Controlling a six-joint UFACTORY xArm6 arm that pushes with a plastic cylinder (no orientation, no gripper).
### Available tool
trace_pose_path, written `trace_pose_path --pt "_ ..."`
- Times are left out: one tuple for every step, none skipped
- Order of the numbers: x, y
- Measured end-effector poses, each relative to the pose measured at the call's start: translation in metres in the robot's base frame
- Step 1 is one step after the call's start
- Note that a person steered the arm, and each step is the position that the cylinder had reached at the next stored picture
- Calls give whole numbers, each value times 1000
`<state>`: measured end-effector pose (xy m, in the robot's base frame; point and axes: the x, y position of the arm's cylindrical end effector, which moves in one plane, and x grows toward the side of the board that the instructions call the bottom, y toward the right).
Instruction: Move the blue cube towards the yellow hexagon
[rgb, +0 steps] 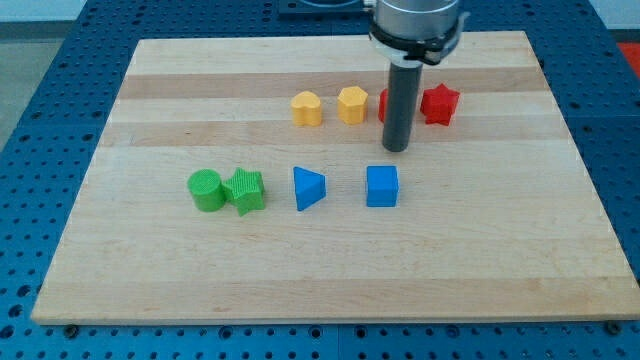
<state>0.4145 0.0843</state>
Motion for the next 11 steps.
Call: trace_pose_path --pt "35 11" --pt "83 10" --pt "107 -1" --pt "103 -13" --pt "98 -13" --pt "92 -11" --pt "86 -16" --pt "78 -31" --pt "66 -42" --pt "52 -47" --pt "32 -47"
